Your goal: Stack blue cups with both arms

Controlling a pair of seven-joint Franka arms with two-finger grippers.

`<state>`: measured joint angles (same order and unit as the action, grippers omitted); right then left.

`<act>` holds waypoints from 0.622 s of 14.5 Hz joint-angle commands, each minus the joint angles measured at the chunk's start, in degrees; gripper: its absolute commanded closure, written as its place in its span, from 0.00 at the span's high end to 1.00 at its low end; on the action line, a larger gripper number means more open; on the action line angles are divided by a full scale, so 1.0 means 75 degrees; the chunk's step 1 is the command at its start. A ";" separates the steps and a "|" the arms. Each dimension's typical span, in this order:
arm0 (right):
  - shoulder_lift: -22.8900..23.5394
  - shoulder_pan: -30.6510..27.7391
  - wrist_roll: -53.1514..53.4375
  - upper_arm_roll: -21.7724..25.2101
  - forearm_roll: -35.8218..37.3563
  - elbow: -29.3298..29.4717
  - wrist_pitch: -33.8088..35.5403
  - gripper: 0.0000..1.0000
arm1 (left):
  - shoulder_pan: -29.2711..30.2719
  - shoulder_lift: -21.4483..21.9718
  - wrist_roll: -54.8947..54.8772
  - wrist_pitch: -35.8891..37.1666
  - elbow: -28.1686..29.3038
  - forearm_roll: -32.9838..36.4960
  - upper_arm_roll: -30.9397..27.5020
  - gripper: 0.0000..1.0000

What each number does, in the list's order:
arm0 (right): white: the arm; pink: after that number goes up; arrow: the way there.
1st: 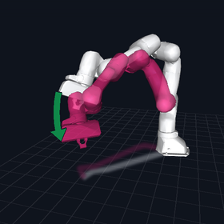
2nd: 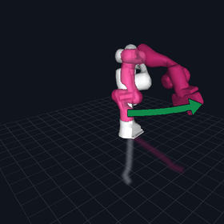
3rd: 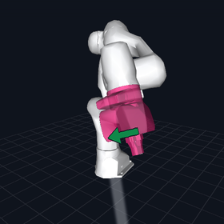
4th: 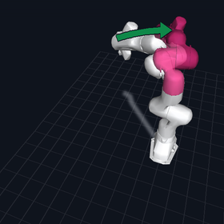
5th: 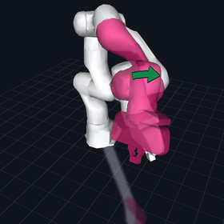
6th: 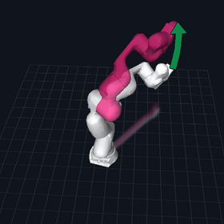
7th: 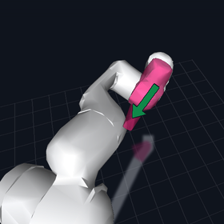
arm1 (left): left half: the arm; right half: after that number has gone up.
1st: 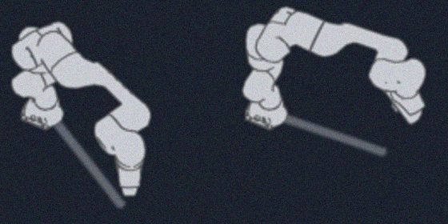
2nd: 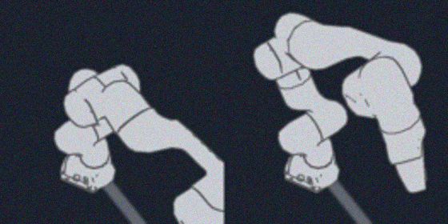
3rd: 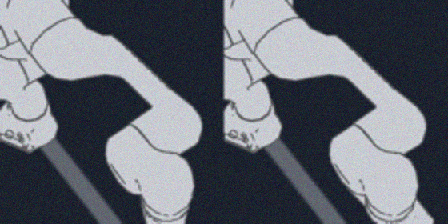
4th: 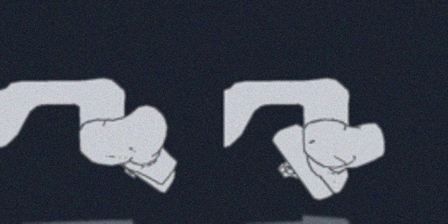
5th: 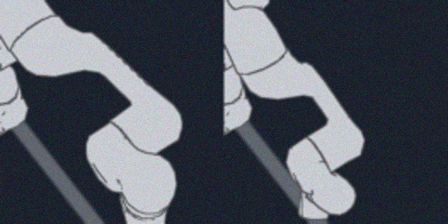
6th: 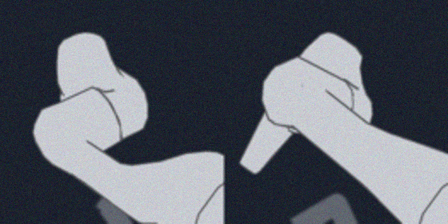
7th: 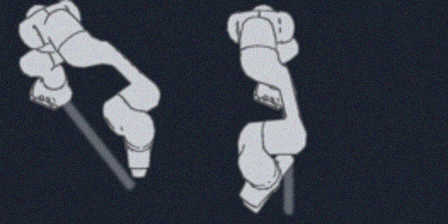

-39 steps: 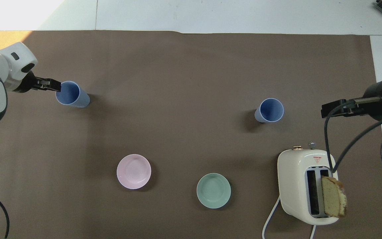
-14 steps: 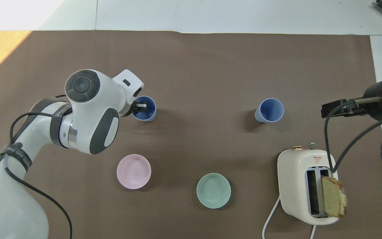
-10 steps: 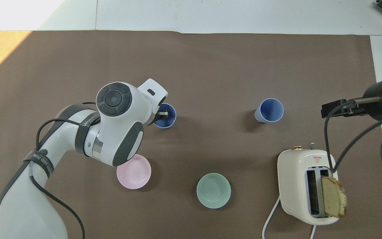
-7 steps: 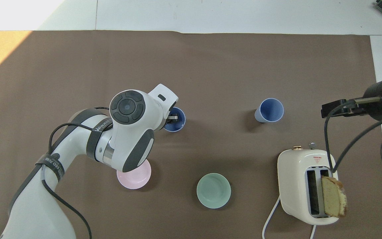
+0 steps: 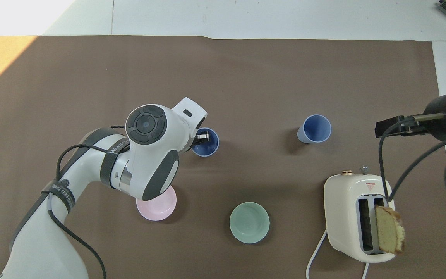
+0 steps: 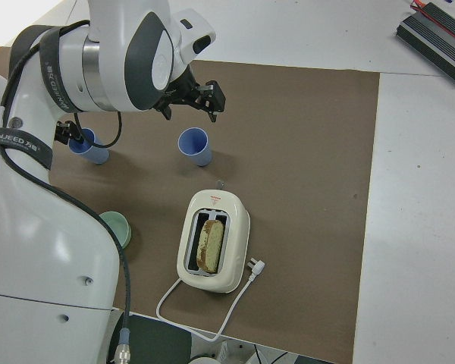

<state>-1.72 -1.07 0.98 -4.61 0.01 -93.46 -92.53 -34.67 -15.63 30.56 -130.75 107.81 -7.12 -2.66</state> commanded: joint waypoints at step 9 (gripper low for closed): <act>-0.0145 -0.0115 0.0046 -0.0053 -0.0189 -0.0149 -0.0143 1.00 | 0.1994 0.1967 -0.3134 0.2444 -0.0099 -0.0035 -0.0161 1.00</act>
<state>-1.72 -1.09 0.98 -4.61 0.01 -93.46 -92.53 -23.12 -2.27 12.21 -115.03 107.33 -7.12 -4.19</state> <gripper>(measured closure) 0.000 0.000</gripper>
